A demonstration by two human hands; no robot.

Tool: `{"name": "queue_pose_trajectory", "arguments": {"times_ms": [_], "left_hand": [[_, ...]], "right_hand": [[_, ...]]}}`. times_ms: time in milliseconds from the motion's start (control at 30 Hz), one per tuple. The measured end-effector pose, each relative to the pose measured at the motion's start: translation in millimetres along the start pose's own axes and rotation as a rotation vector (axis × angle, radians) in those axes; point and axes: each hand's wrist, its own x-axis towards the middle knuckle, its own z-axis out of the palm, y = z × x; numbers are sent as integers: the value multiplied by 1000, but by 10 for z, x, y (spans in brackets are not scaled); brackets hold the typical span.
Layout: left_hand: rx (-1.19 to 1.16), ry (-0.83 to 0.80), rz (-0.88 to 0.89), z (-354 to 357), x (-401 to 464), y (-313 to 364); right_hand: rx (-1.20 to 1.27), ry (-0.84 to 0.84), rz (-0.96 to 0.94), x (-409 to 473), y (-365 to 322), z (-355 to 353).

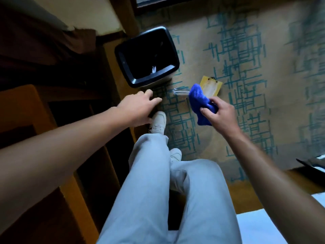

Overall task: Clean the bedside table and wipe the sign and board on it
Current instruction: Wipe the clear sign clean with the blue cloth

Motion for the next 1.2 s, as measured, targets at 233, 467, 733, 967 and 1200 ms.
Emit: {"name": "queue_pose_trajectory", "arguments": {"times_ms": [233,467,733,967,1200], "left_hand": [[101,-147,148,604,1390,241],[-45,-153,148,1097,2253,192],[-51,166,74,1924,3170,90],[73,259,67,2129,3698,102],[177,323,246,2196,3863,114]], "right_hand": [[14,110,91,145,1020,289],[93,165,249,402,1811,568],[102,207,217,1000,2516,1052],[182,143,201,1122,2903,1333],[286,180,214,1027,3066,1365]]}}
